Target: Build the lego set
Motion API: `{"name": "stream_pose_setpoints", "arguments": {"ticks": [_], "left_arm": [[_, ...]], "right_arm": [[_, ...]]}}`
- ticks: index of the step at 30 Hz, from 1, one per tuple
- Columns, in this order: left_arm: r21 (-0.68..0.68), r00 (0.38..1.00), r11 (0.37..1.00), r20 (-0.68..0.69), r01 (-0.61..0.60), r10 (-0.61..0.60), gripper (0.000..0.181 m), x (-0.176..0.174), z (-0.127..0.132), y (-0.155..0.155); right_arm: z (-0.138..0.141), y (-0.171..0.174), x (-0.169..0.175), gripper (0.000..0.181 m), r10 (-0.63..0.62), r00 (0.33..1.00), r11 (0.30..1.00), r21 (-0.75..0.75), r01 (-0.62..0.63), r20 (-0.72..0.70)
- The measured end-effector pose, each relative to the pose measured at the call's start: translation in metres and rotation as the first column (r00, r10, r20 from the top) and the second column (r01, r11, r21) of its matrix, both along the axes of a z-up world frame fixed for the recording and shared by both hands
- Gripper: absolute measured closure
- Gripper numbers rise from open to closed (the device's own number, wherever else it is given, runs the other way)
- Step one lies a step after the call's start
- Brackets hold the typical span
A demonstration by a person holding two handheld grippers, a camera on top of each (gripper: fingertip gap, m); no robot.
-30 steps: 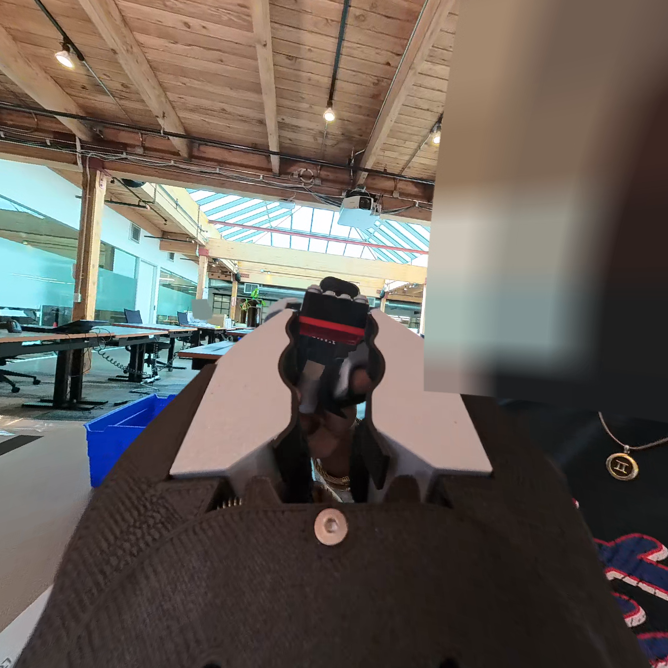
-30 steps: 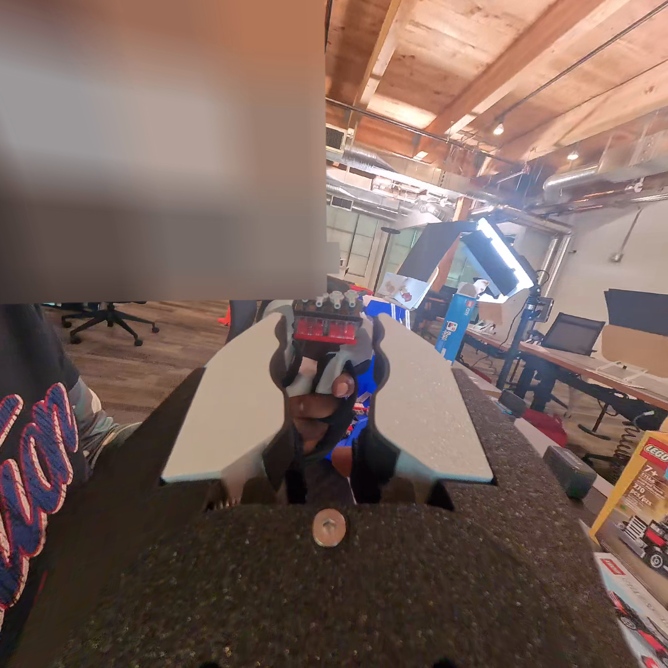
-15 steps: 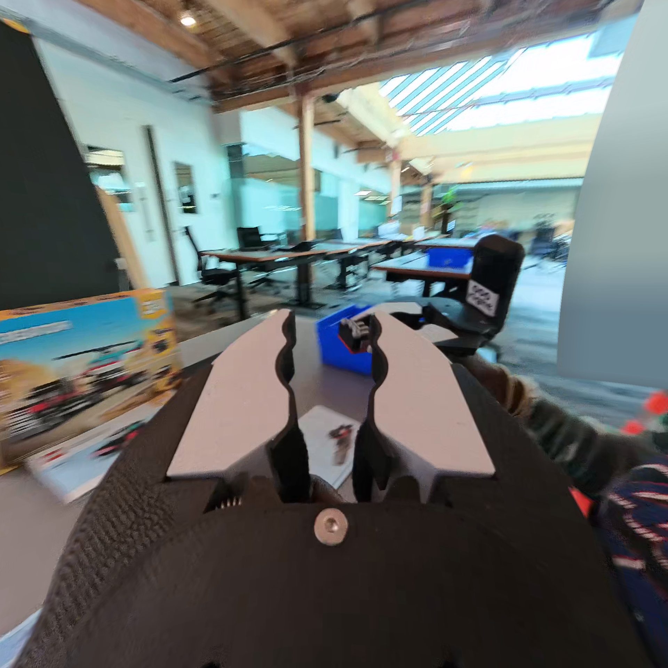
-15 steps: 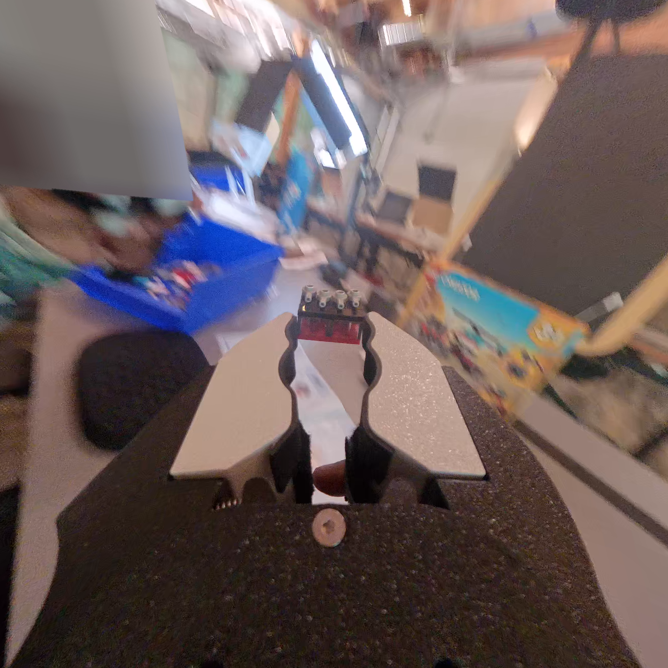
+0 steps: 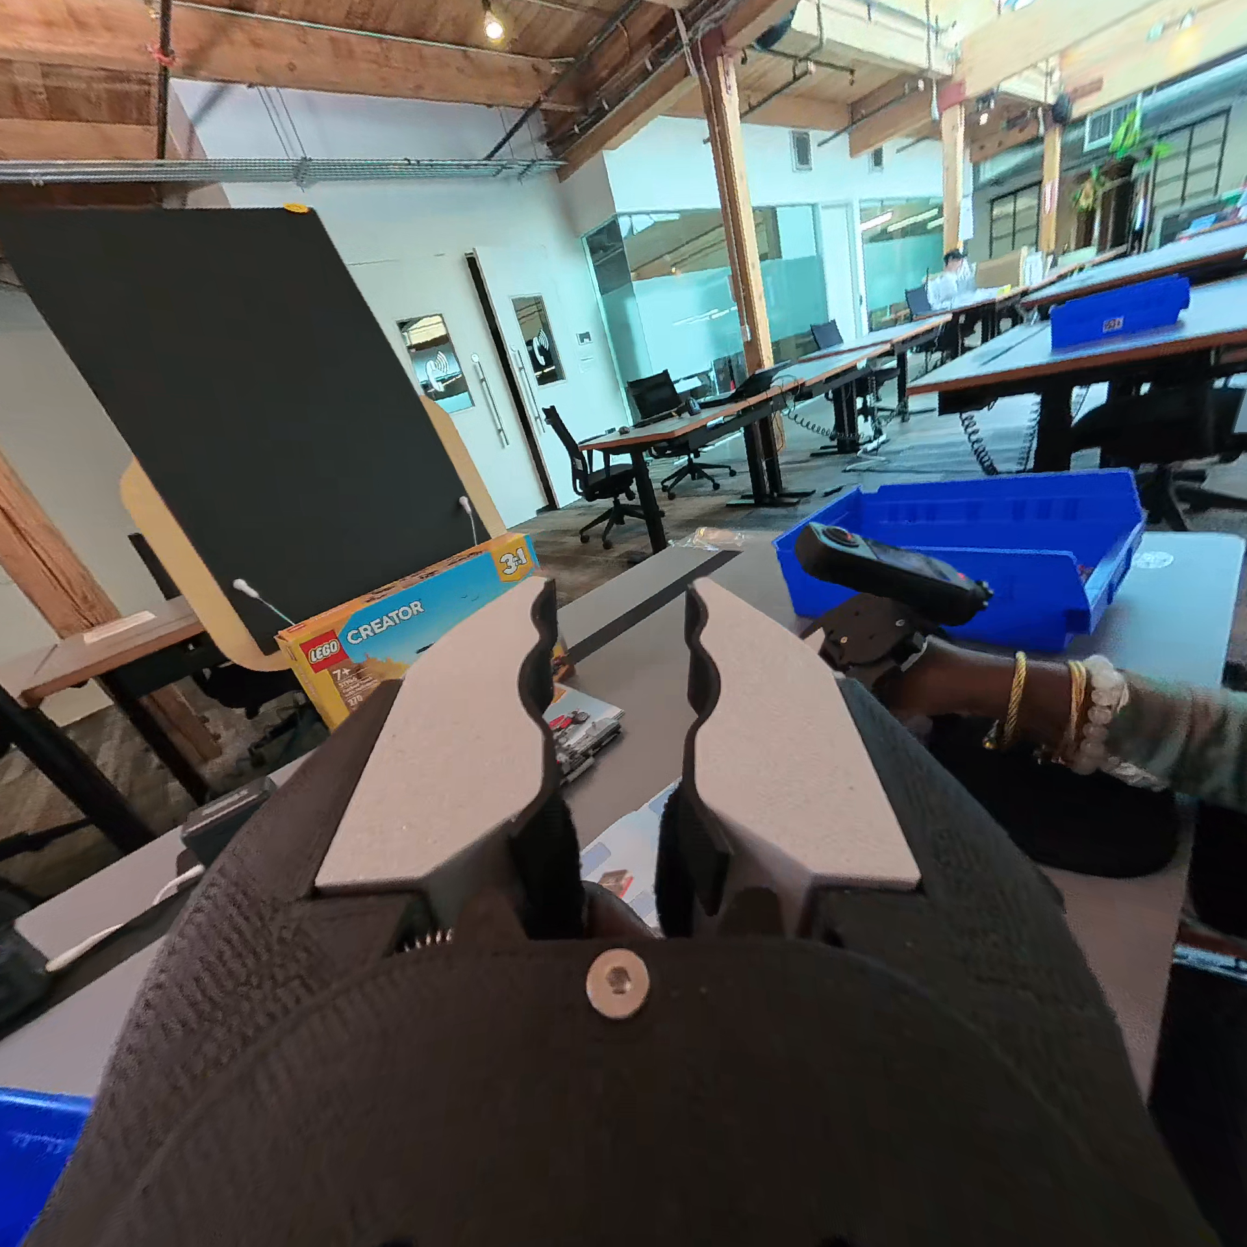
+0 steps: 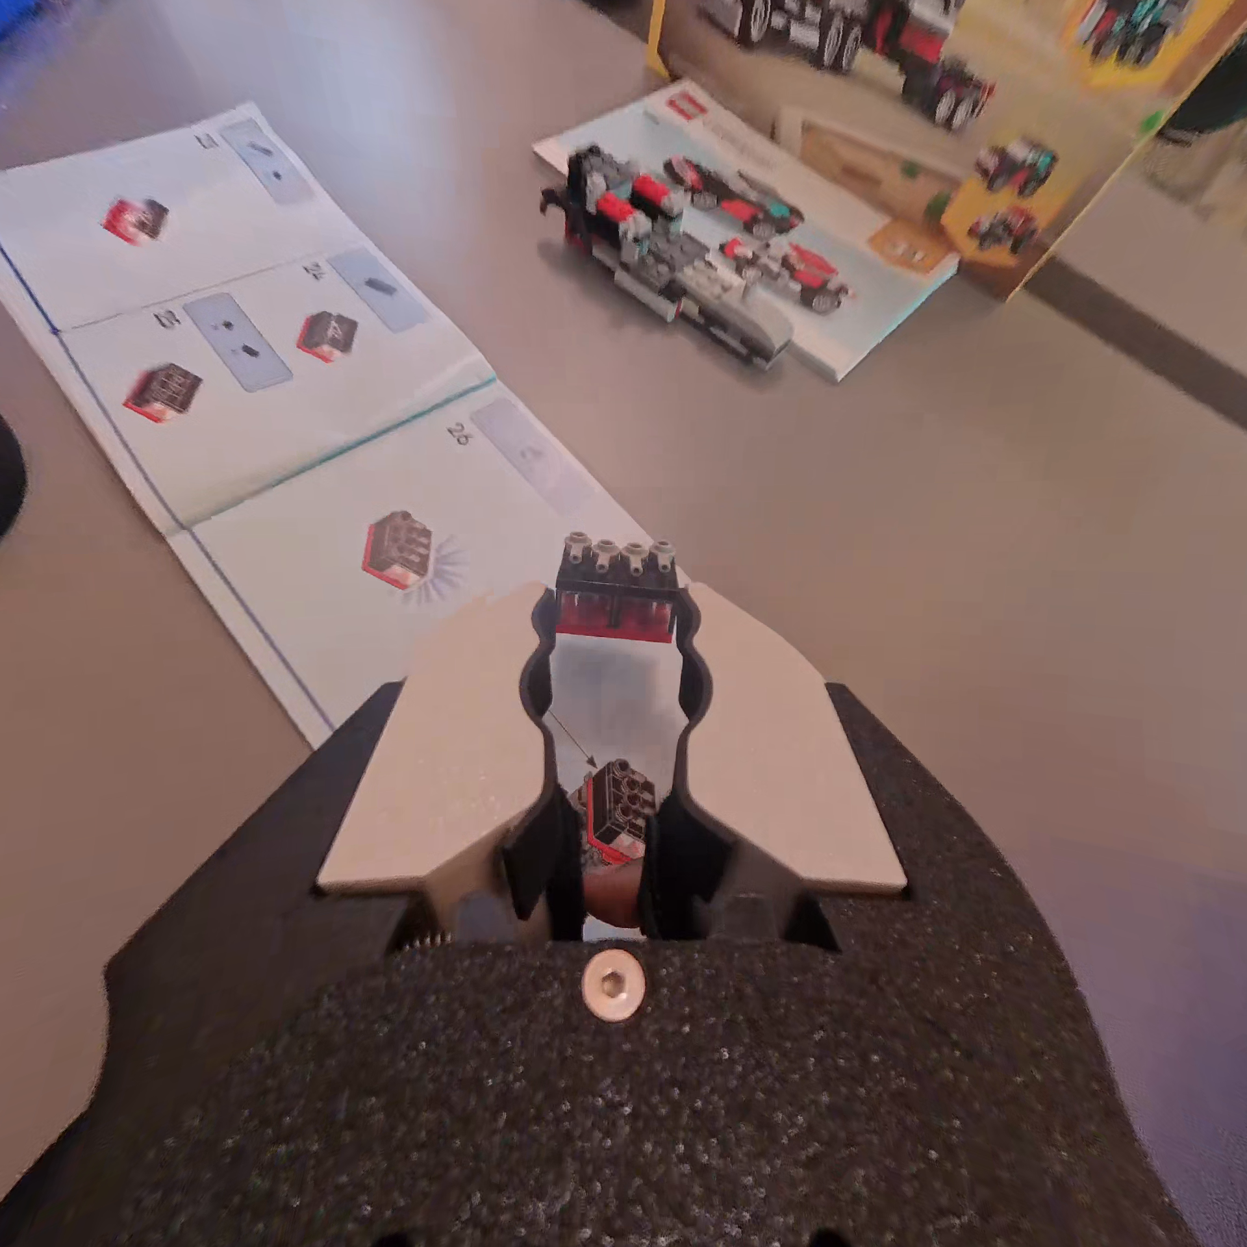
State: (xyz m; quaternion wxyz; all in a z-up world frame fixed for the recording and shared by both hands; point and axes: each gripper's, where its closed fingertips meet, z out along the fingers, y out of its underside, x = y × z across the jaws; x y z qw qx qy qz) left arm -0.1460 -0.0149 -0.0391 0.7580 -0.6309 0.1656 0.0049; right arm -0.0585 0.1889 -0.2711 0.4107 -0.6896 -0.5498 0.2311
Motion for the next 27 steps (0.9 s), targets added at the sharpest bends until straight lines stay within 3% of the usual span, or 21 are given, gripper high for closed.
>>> {"name": "stream_pose_setpoints", "arguments": {"ticks": [7,12,16,21,27], "left_arm": [[-0.072,0.998,0.997,-0.047,0.040,-0.043,0.146,0.016,-0.015,0.011],[-0.195,0.996,0.979,-0.059,0.059,-0.072,0.146,0.023,-0.045,0.031],[-0.329,0.993,0.939,-0.025,0.099,-0.114,0.145,0.029,-0.079,0.049],[-0.456,0.983,0.872,0.045,0.179,-0.178,0.138,0.044,-0.121,0.070],[-0.603,0.987,0.781,0.080,0.159,-0.139,0.135,0.044,-0.172,0.089]], "right_arm": [[-0.026,0.002,0.017,0.147,-0.032,0.974,0.999,0.023,0.027,0.226],[-0.027,-0.002,0.018,0.147,-0.025,0.975,0.999,-0.024,0.031,0.222],[-0.023,-0.009,0.018,0.124,0.002,0.980,0.994,-0.107,0.020,0.197],[0.021,-0.017,0.011,0.107,0.058,0.998,0.990,-0.131,-0.052,0.039],[0.089,0.006,-0.012,0.099,0.158,0.969,0.986,-0.028,-0.167,-0.189]]}}
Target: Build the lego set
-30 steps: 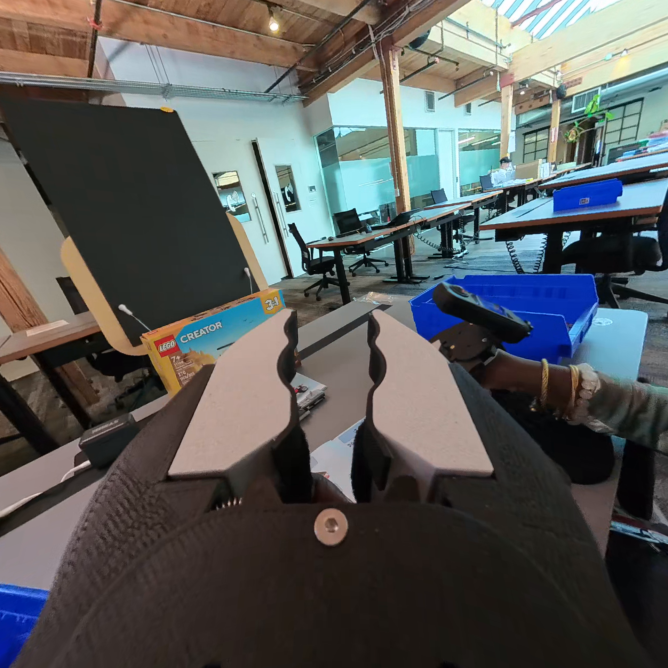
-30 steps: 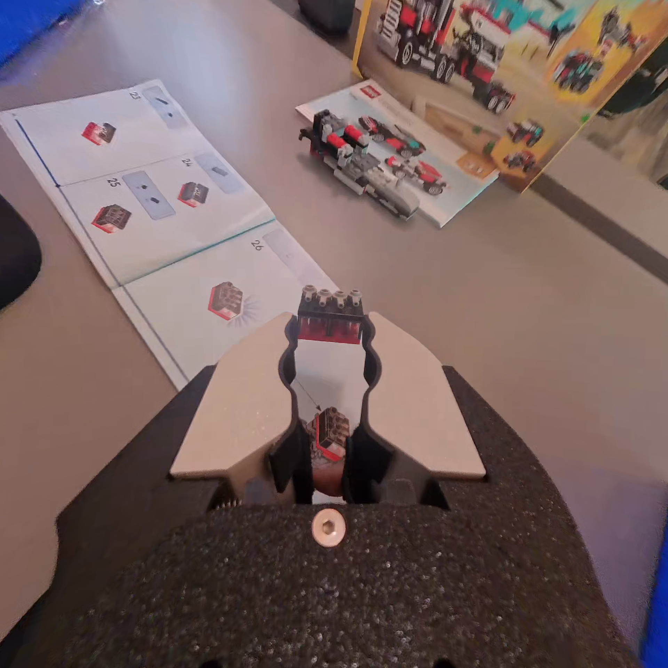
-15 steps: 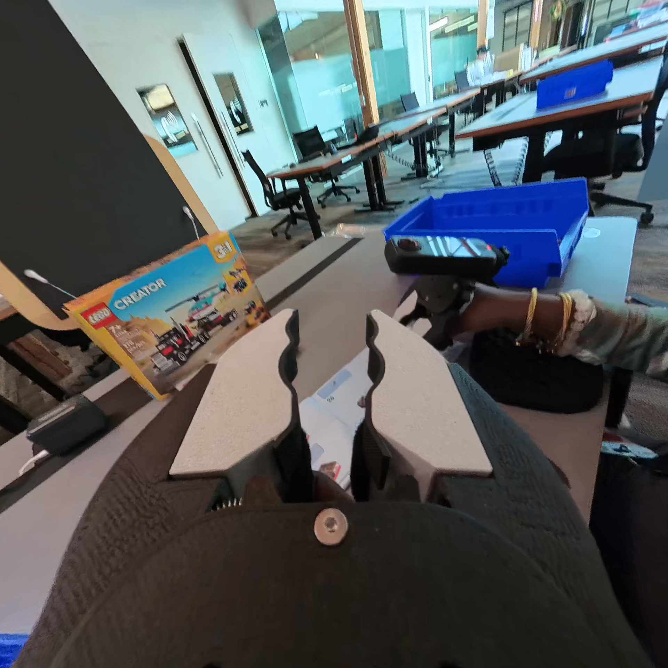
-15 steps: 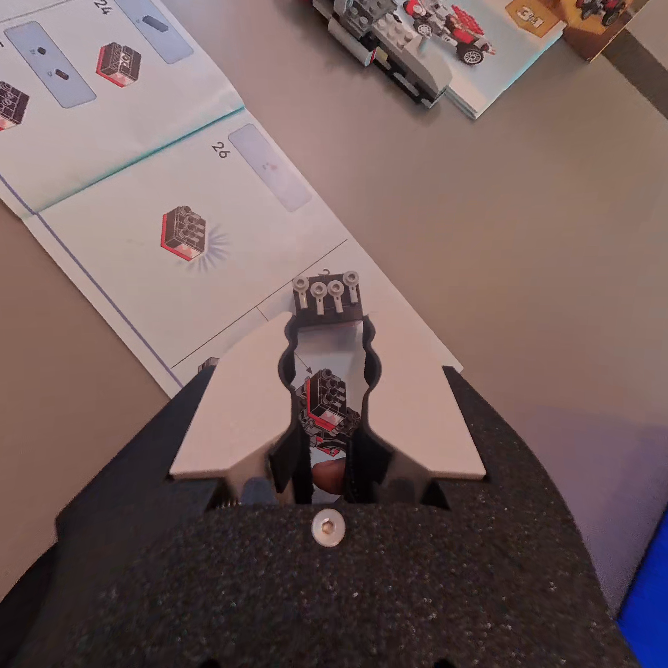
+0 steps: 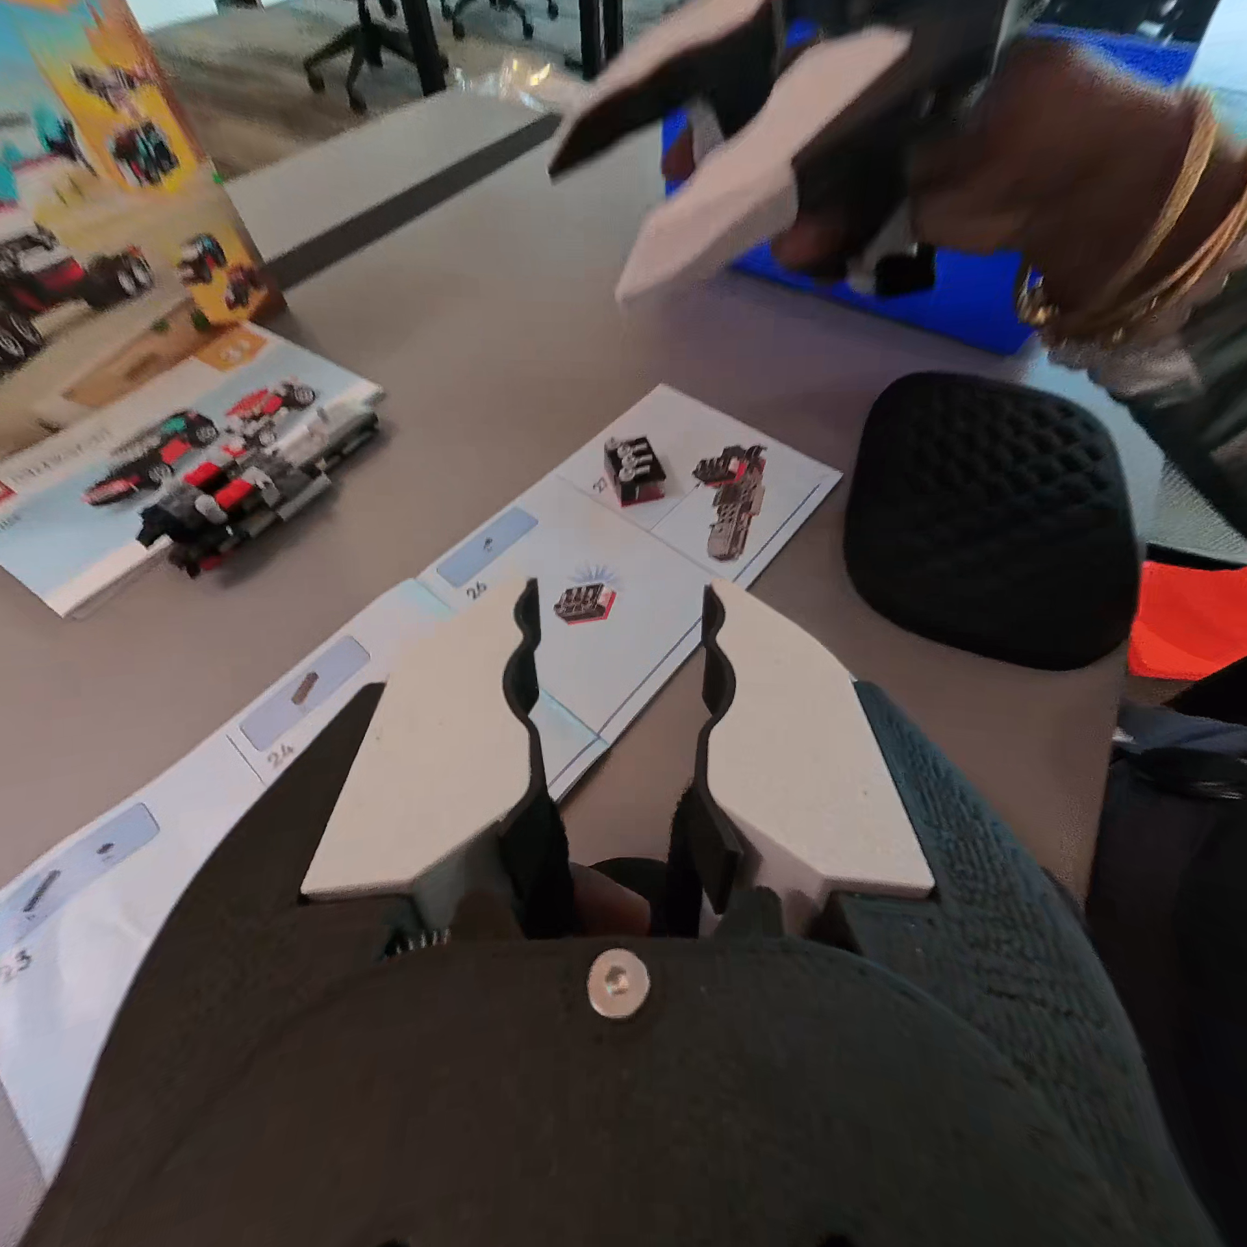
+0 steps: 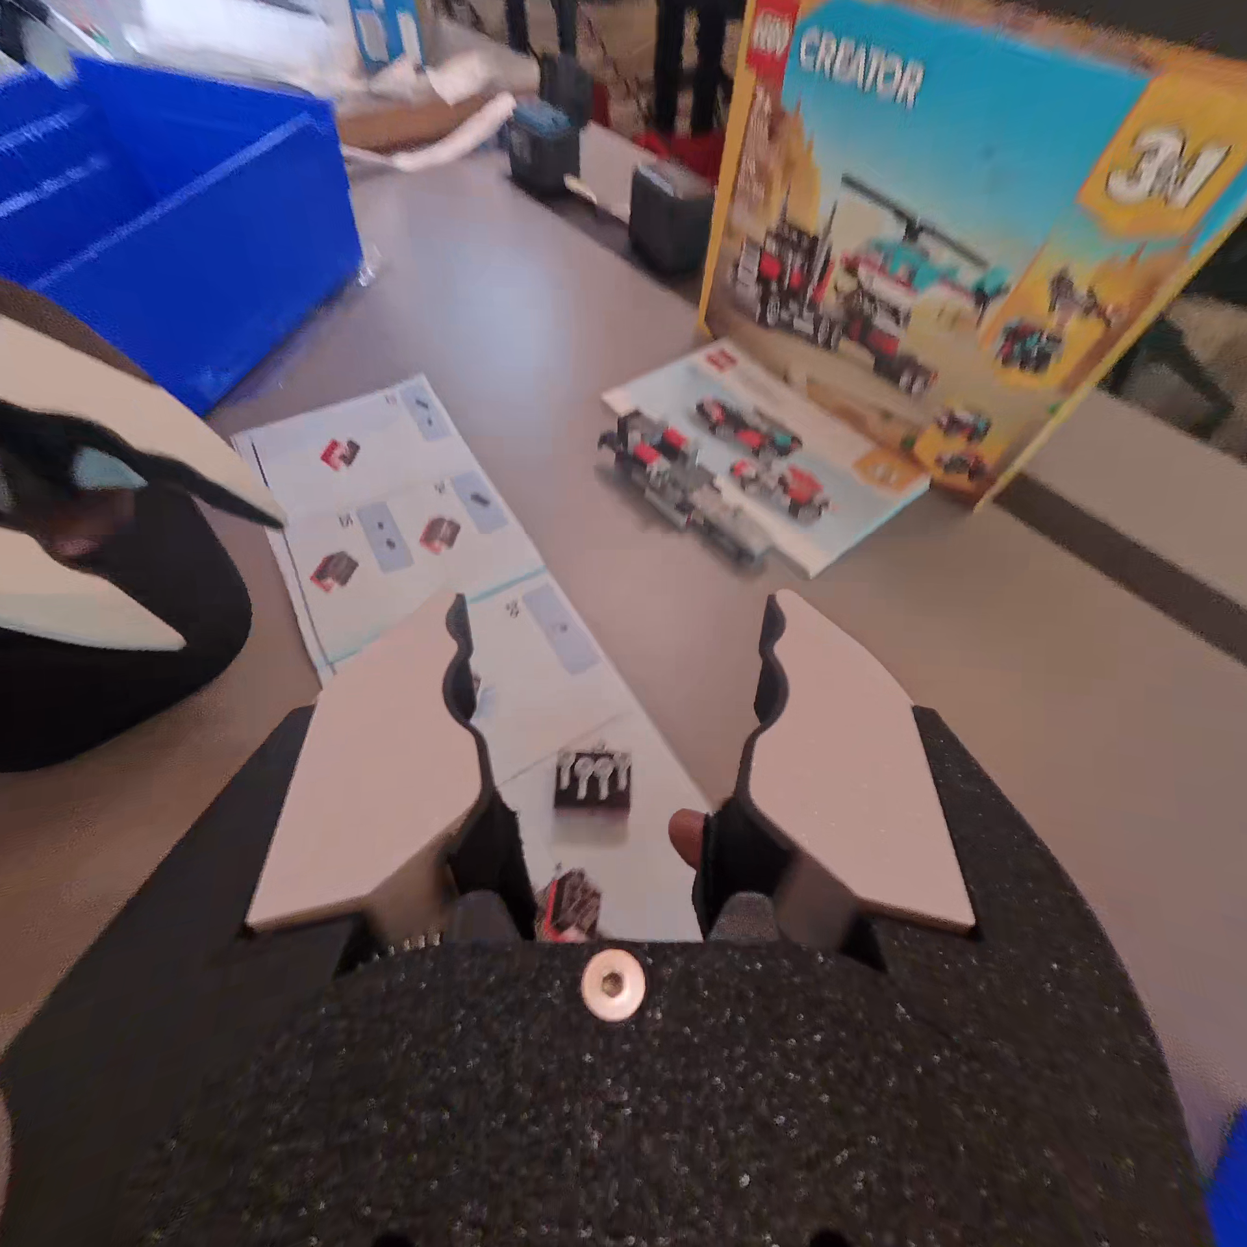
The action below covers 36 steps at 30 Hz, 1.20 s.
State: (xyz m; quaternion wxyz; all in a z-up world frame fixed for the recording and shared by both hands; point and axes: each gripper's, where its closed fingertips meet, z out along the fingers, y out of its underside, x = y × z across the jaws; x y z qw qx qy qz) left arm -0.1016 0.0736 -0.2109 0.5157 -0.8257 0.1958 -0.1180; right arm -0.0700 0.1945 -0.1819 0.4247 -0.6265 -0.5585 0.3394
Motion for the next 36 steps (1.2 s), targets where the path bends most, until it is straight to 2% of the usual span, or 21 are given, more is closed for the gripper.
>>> {"name": "stream_pose_setpoints", "arguments": {"ticks": [3,5,6,7,9,11,16,20,26,32,36], "left_arm": [[-0.071,1.000,0.997,-0.008,-0.015,0.014,0.130,-0.004,-0.024,0.005],[-0.111,0.999,0.994,-0.029,-0.019,0.016,0.130,-0.006,-0.037,0.007],[-0.117,0.999,0.993,-0.043,-0.022,0.017,0.134,-0.007,-0.041,0.007],[-0.119,0.999,0.993,-0.052,-0.017,0.011,0.140,-0.008,-0.045,0.008],[-0.130,0.999,0.991,-0.047,-0.005,-0.001,0.148,-0.008,-0.051,0.008],[-0.163,1.000,0.987,-0.017,-0.007,0.004,0.154,-0.010,-0.055,0.009],[-0.183,0.997,0.983,0.079,0.011,0.004,0.154,-0.011,-0.054,0.010],[-0.210,0.986,0.977,0.167,0.031,0.005,0.154,-0.012,-0.054,0.009],[-0.233,0.980,0.972,0.198,0.030,0.017,0.153,-0.014,-0.057,0.009],[-0.221,0.977,0.975,0.215,0.038,0.011,0.153,-0.013,-0.054,0.008],[-0.241,0.980,0.969,0.201,0.048,0.001,0.151,-0.011,-0.057,0.007]], "right_arm": [[-0.006,0.009,-0.013,0.099,0.124,0.989,0.992,-0.010,-0.125,-0.078],[-0.018,0.009,-0.017,0.106,0.201,0.964,0.978,-0.026,-0.209,-0.172],[-0.026,0.013,-0.016,0.113,0.189,0.959,0.979,-0.042,-0.202,-0.212],[-0.036,0.017,-0.013,0.115,0.171,0.965,0.981,-0.052,-0.184,-0.200],[-0.050,0.015,-0.003,0.116,0.226,0.971,0.974,-0.008,-0.227,-0.074],[-0.051,0.016,0.003,0.117,0.227,0.972,0.973,0.057,-0.224,-0.059],[-0.055,0.004,0.005,0.122,0.270,0.961,0.963,0.022,-0.270,-0.050],[-0.067,-0.003,0.006,0.123,0.307,0.952,0.952,-0.022,-0.306,0.021],[-0.074,-0.016,0.011,0.112,0.377,0.924,0.922,-0.115,-0.369,0.063],[-0.093,-0.033,0.014,0.101,0.464,0.866,0.886,-0.077,-0.458,0.186],[-0.094,-0.030,0.013,0.103,0.445,0.875,0.895,-0.068,-0.440,0.192]]}}
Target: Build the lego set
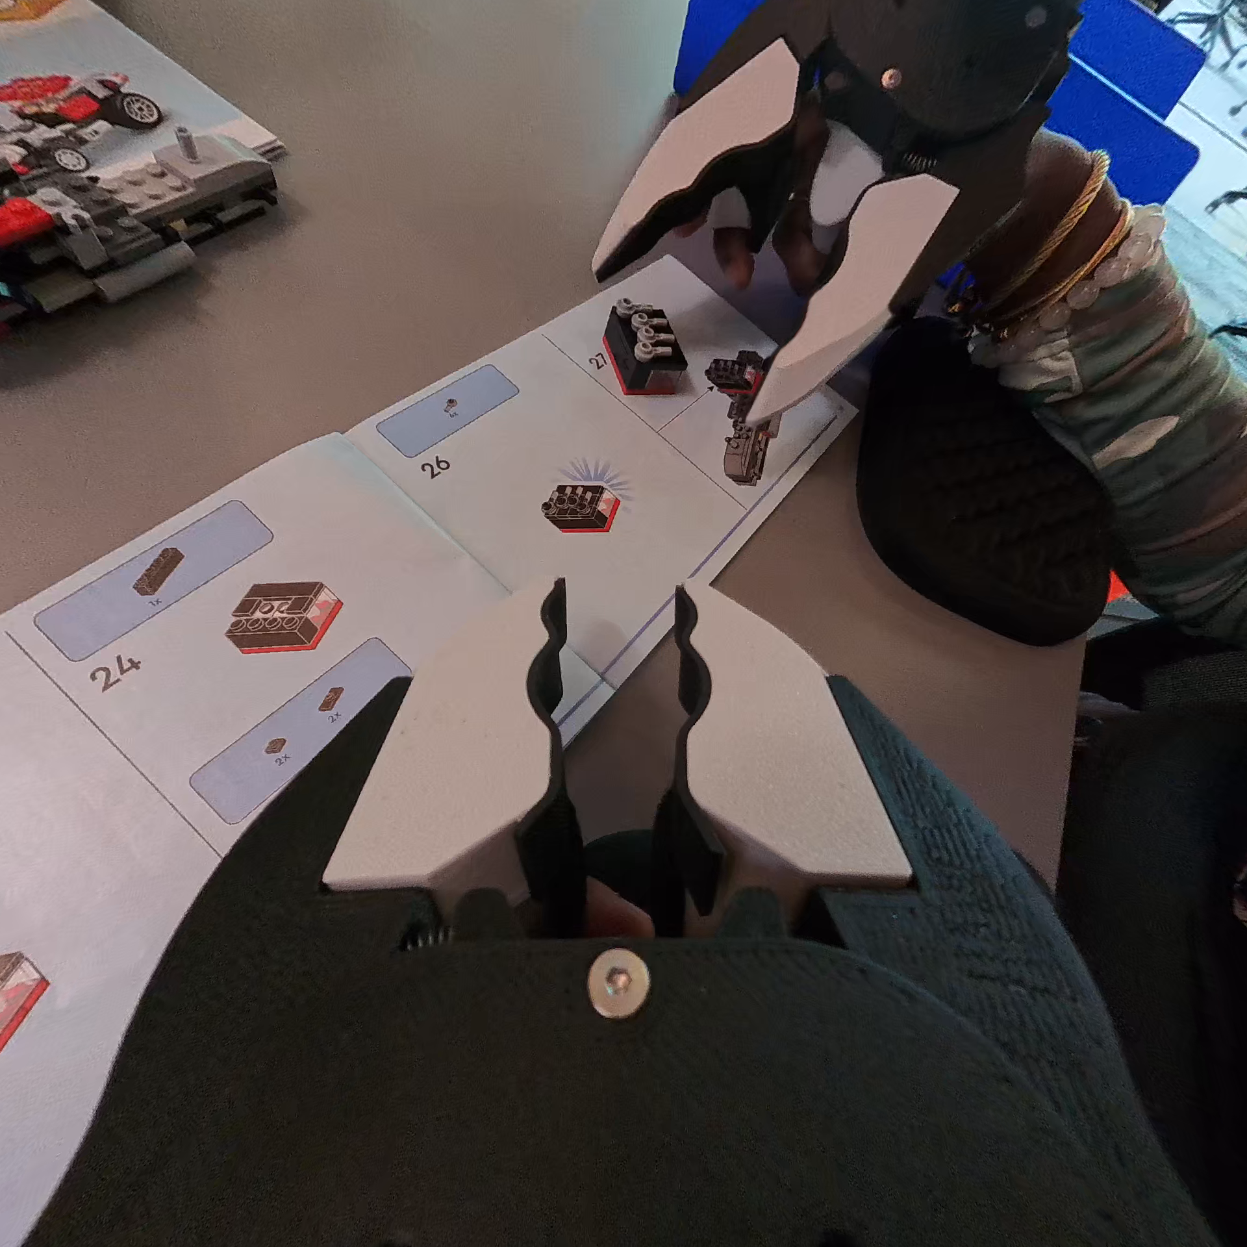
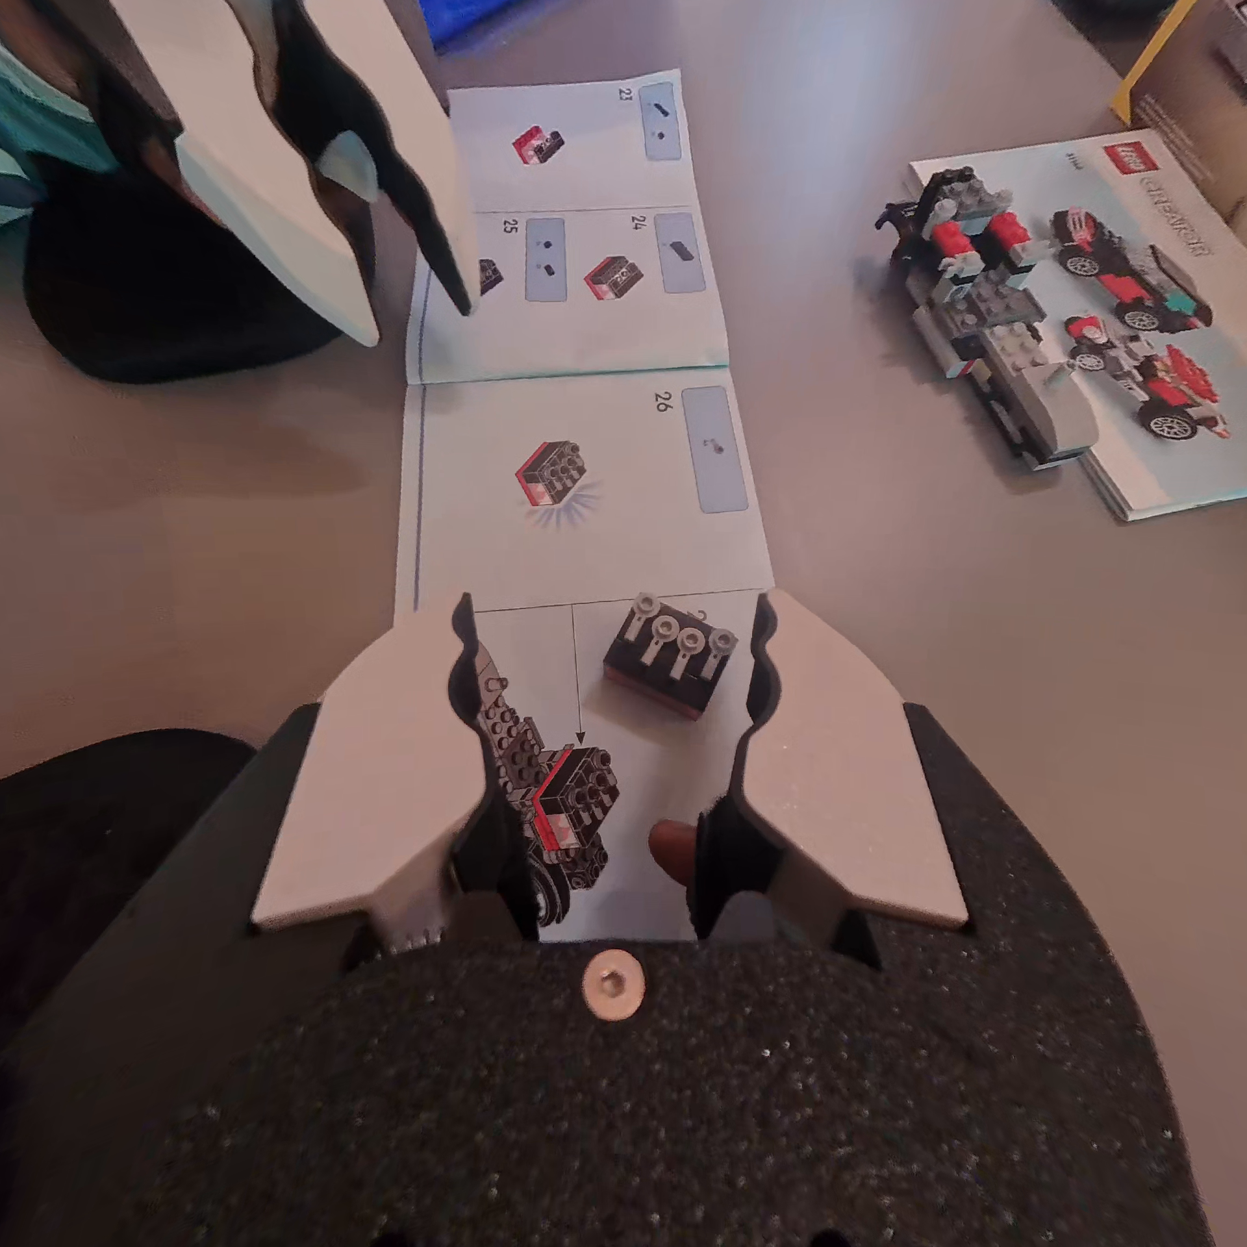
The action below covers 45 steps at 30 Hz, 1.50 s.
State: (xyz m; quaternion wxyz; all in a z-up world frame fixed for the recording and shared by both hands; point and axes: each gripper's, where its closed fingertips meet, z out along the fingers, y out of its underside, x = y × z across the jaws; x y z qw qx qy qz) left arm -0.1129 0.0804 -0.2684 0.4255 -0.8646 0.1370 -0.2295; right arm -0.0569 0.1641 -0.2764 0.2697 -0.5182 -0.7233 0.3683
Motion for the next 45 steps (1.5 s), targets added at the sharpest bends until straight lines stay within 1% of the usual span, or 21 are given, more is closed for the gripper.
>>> {"name": "stream_pose_setpoints", "arguments": {"ticks": [3,7,10,11,14,16,19,21,22,24,26,27,29,30,31,32,35,39,41,44,45], "left_arm": [[0.029,1.000,1.000,-0.011,-0.006,0.006,0.151,-0.001,0.002,0.000],[0.040,0.999,0.999,0.046,-0.001,-0.001,0.150,-0.001,0.008,0.000],[-0.058,0.992,0.996,0.109,0.063,-0.057,0.148,0.003,0.004,0.000],[-0.079,0.992,0.994,0.105,0.076,-0.067,0.148,0.004,0.003,0.001],[-0.025,0.998,0.998,0.025,0.057,-0.056,0.148,0.004,0.007,0.010],[0.029,0.999,0.999,-0.034,0.021,-0.020,0.148,0.000,0.012,0.014],[0.112,0.984,0.992,-0.162,-0.063,0.081,0.147,-0.014,0.016,0.017],[0.152,0.967,0.983,-0.214,-0.105,0.136,0.147,-0.023,0.014,0.018],[0.133,0.967,0.986,-0.222,-0.099,0.127,0.147,-0.023,0.009,0.017],[0.058,0.973,0.997,-0.222,-0.057,0.069,0.147,-0.018,-0.002,0.014],[-0.005,0.973,0.998,-0.221,-0.063,0.061,0.147,-0.019,-0.011,0.015],[-0.041,0.976,0.997,-0.212,-0.060,0.050,0.147,-0.018,-0.015,0.015],[-0.073,0.982,0.997,-0.188,-0.034,0.020,0.147,-0.015,-0.019,0.013],[-0.071,0.984,0.997,-0.177,-0.029,0.016,0.147,-0.015,-0.018,0.013],[-0.064,0.986,0.998,-0.165,-0.027,0.016,0.147,-0.014,-0.017,0.013],[-0.058,0.988,0.998,-0.152,-0.029,0.020,0.147,-0.015,-0.016,0.013],[-0.060,0.992,0.998,-0.121,-0.034,0.026,0.147,-0.015,-0.014,0.013],[-0.101,0.992,0.995,-0.130,-0.018,0.005,0.146,-0.013,-0.020,0.012],[-0.114,0.988,0.993,-0.152,-0.009,-0.008,0.146,-0.012,-0.024,0.011],[-0.125,0.983,0.992,-0.183,-0.003,-0.020,0.145,-0.011,-0.027,0.010],[-0.126,0.982,0.992,-0.186,-0.002,-0.022,0.145,-0.011,-0.027,0.010]], "right_arm": [[0.003,0.003,0.000,0.105,-0.003,0.999,1.000,0.001,0.004,-0.037],[0.007,0.012,-0.001,0.108,-0.033,0.995,0.997,-0.068,0.027,-0.095],[0.014,0.017,0.003,0.111,-0.065,0.992,0.995,-0.084,0.056,-0.105],[0.016,0.017,0.004,0.112,-0.074,0.991,0.995,-0.080,0.066,-0.109],[0.022,0.013,0.005,0.114,-0.070,0.990,0.997,-0.043,0.066,-0.120],[0.023,0.008,0.005,0.114,-0.049,0.992,0.999,-0.009,0.049,-0.118],[0.011,0.001,0.008,0.104,-0.019,1.000,0.999,0.041,0.020,-0.023],[-0.002,0.002,0.010,0.096,-0.022,0.998,0.995,0.097,0.017,0.051],[-0.007,0.001,0.011,0.093,-0.015,0.996,0.993,0.115,0.005,0.085],[-0.015,0.000,0.011,0.093,-0.012,0.992,0.991,0.134,-0.004,0.124],[-0.024,0.004,0.011,0.093,-0.028,0.986,0.989,0.146,0.004,0.163],[-0.023,0.002,0.010,0.100,-0.023,0.988,0.994,0.109,0.006,0.150],[-0.024,0.004,0.009,0.124,-0.026,0.990,0.995,0.097,0.012,0.138],[-0.023,0.003,0.009,0.129,-0.023,0.990,0.996,0.089,0.011,0.136],[-0.023,0.004,0.010,0.140,-0.020,0.990,0.996,0.094,0.007,0.138],[-0.023,0.004,0.010,0.142,-0.014,0.990,0.995,0.102,0.000,0.137],[-0.023,0.005,0.014,0.142,-0.019,0.989,0.994,0.114,0.003,0.144],[-0.024,0.027,0.024,0.142,-0.140,0.975,0.987,0.105,0.123,0.171],[-0.023,0.033,0.028,0.142,-0.173,0.968,0.983,0.093,0.158,0.182],[-0.021,0.025,0.030,0.140,-0.133,0.972,0.990,0.071,0.121,0.194],[-0.020,0.024,0.031,0.133,-0.120,0.975,0.991,0.080,0.107,0.189]]}}
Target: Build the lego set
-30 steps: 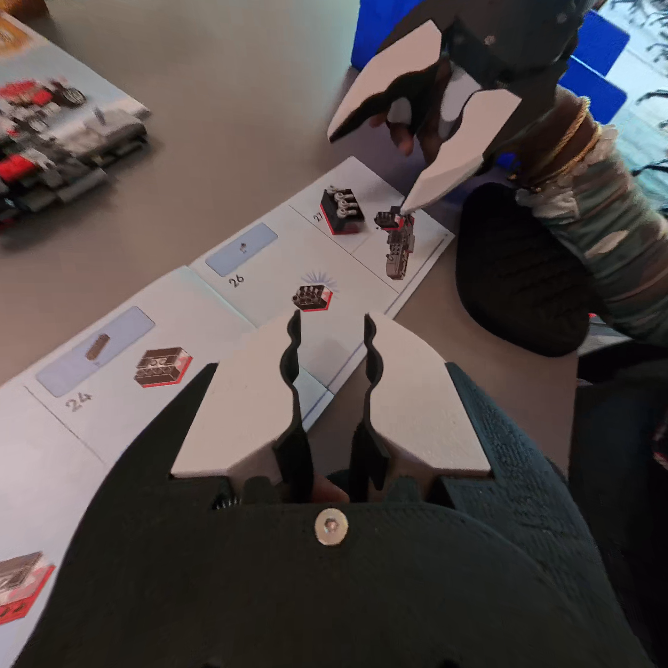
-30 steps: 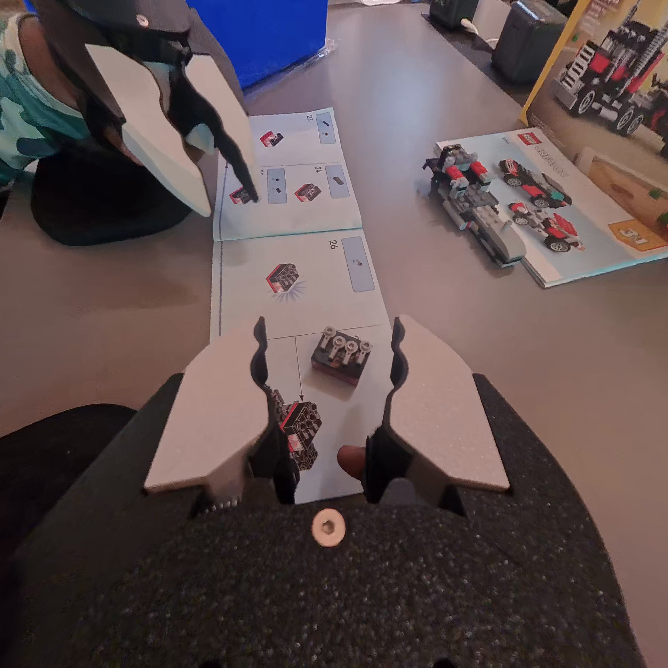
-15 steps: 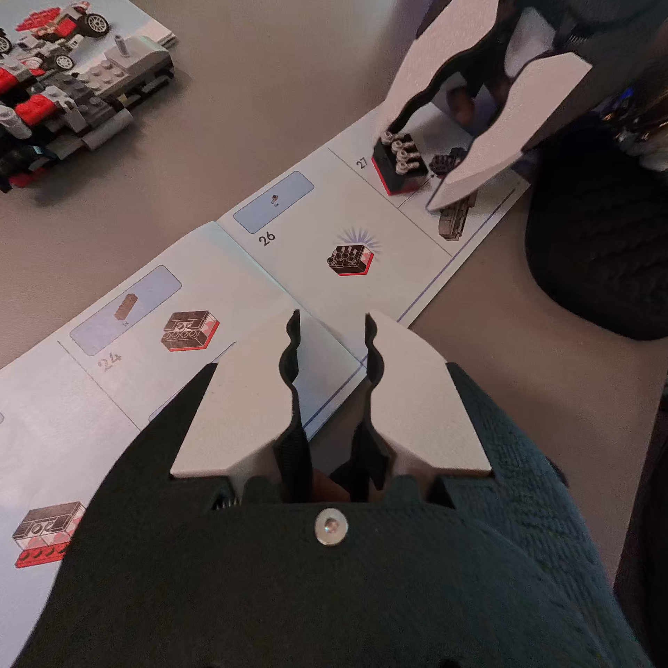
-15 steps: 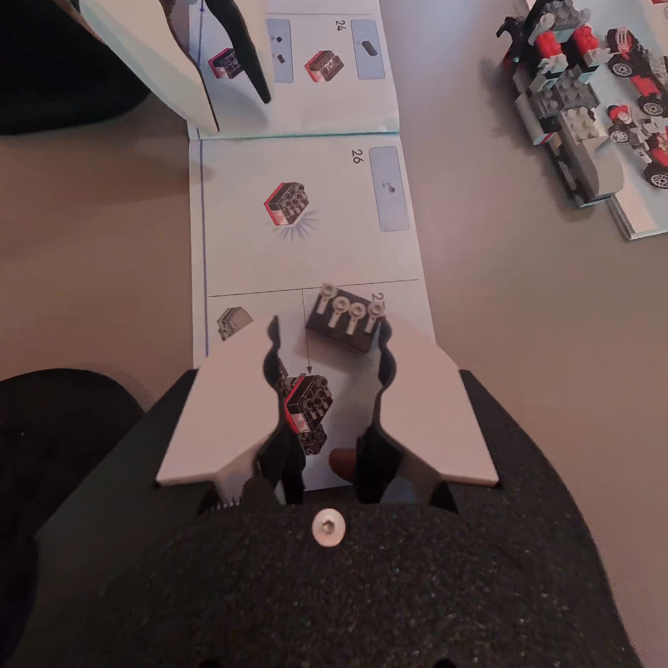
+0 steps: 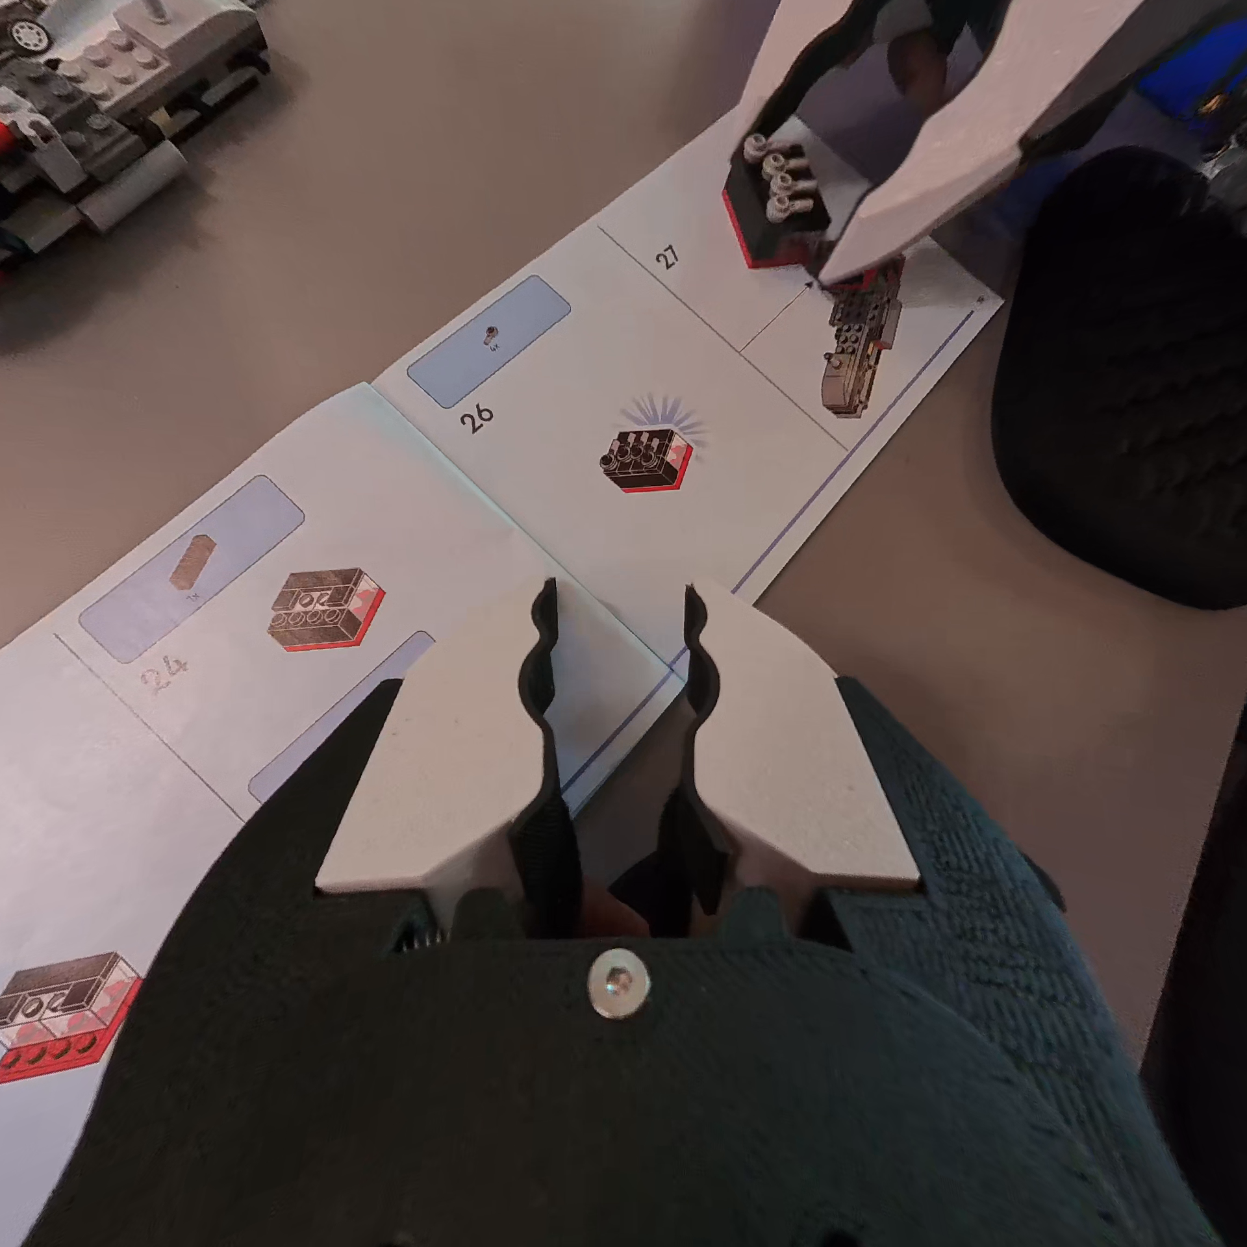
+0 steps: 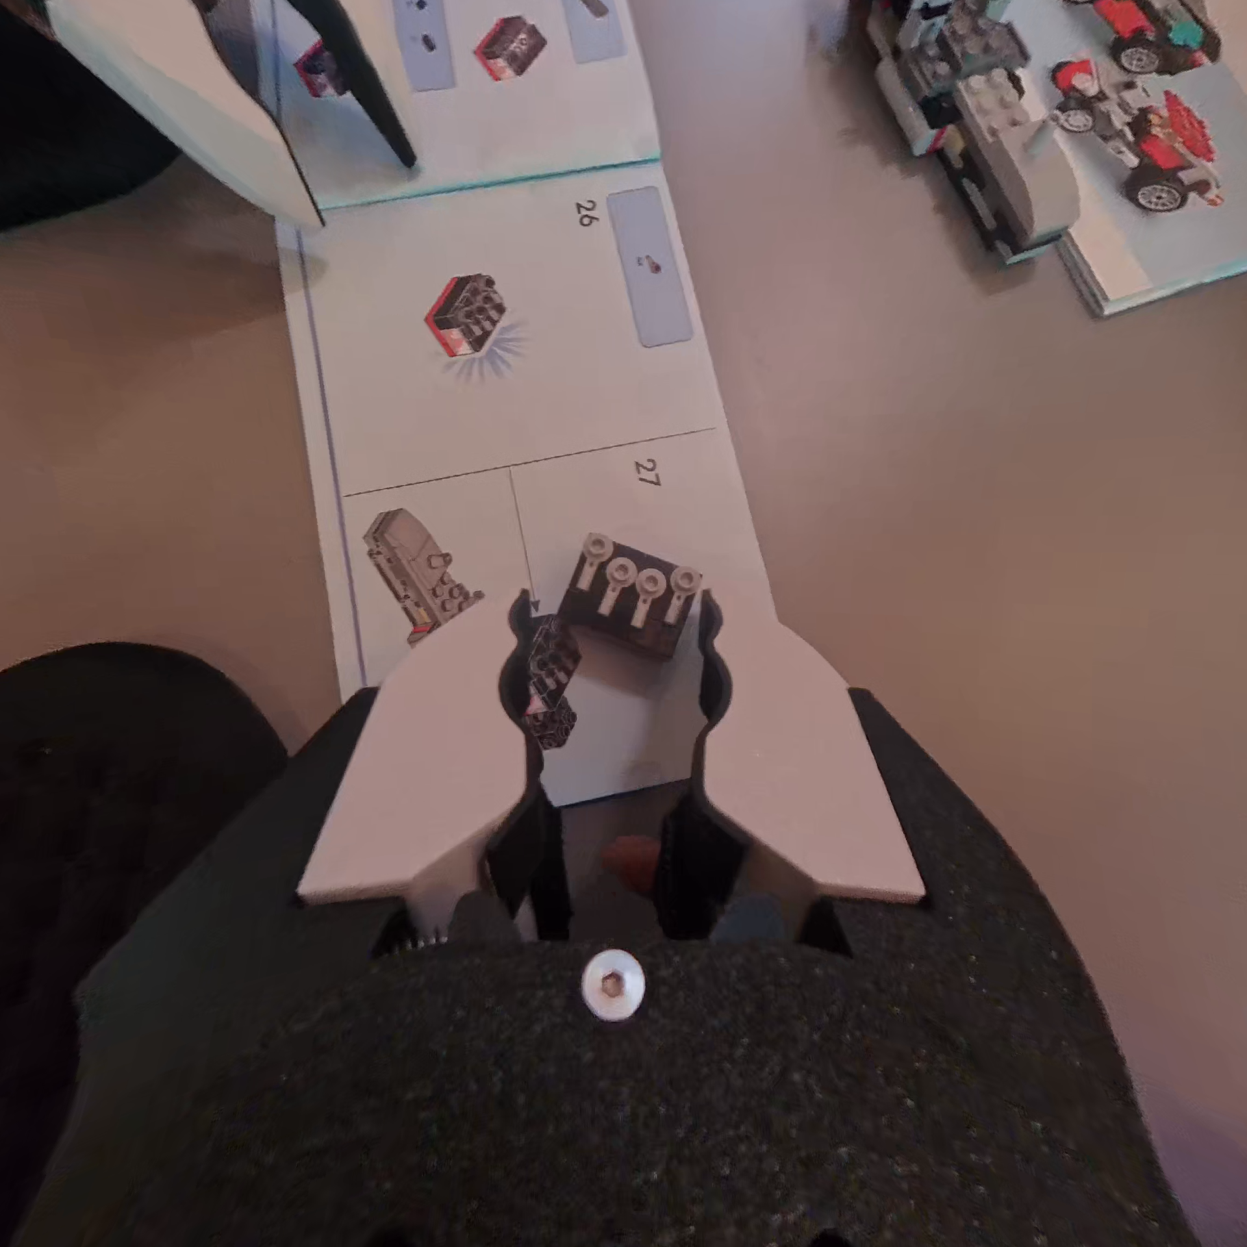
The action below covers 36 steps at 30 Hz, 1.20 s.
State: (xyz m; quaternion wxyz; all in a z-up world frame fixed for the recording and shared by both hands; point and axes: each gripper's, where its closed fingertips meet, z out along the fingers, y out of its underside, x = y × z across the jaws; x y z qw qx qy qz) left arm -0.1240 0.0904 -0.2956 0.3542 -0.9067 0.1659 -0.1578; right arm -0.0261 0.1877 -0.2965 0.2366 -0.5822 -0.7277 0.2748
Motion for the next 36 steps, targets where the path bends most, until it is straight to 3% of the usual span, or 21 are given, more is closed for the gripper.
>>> {"name": "stream_pose_setpoints", "arguments": {"ticks": [3,9,13,17,19,22,27,29,30,32,36], "left_arm": [[0.002,1.000,1.000,0.026,0.002,-0.002,0.144,0.001,0.002,0.000],[0.025,0.995,1.000,0.101,0.012,-0.015,0.144,0.003,0.009,-0.001],[0.028,0.993,0.999,0.118,0.026,-0.029,0.142,0.004,0.011,-0.002],[0.035,0.993,0.999,0.109,0.035,-0.039,0.142,0.005,0.011,-0.003],[0.017,0.992,0.999,0.118,0.035,-0.037,0.142,0.005,0.009,-0.003],[0.026,0.992,0.999,0.122,0.039,-0.042,0.142,0.006,0.010,-0.003],[0.049,0.987,0.998,0.151,0.043,-0.050,0.141,0.006,0.015,-0.004],[0.054,0.985,0.998,0.164,0.046,-0.054,0.141,0.007,0.016,-0.004],[0.053,0.984,0.998,0.169,0.047,-0.055,0.141,0.007,0.016,-0.004],[0.045,0.983,0.998,0.177,0.045,-0.052,0.141,0.007,0.016,-0.004],[0.025,0.985,0.999,0.165,0.046,-0.050,0.141,0.007,0.013,-0.004]], "right_arm": [[0.004,-0.004,0.004,0.124,0.050,0.999,0.999,0.019,-0.050,-0.018],[0.013,-0.004,0.001,0.126,0.109,0.987,0.993,0.054,-0.103,-0.115],[0.018,-0.011,0.008,0.123,0.259,0.954,0.965,0.077,-0.250,-0.149],[0.044,0.005,0.018,0.125,0.375,0.925,0.911,0.160,-0.380,0.059],[0.049,-0.002,0.011,0.125,0.455,0.873,0.868,0.133,-0.479,0.174],[0.034,0.000,0.005,0.127,0.488,0.789,0.798,0.175,-0.577,0.374],[0.003,0.000,-0.003,0.127,0.514,0.716,0.726,0.204,-0.656,0.473],[-0.003,-0.002,-0.003,0.143,0.529,0.701,0.712,0.200,-0.674,0.478],[-0.003,0.000,-0.004,0.151,0.523,0.708,0.710,0.218,-0.670,0.475],[0.001,0.004,-0.010,0.152,0.475,0.761,0.747,0.255,-0.614,0.442],[0.016,0.004,-0.026,0.152,0.297,0.905,0.894,0.245,-0.376,0.306]]}}
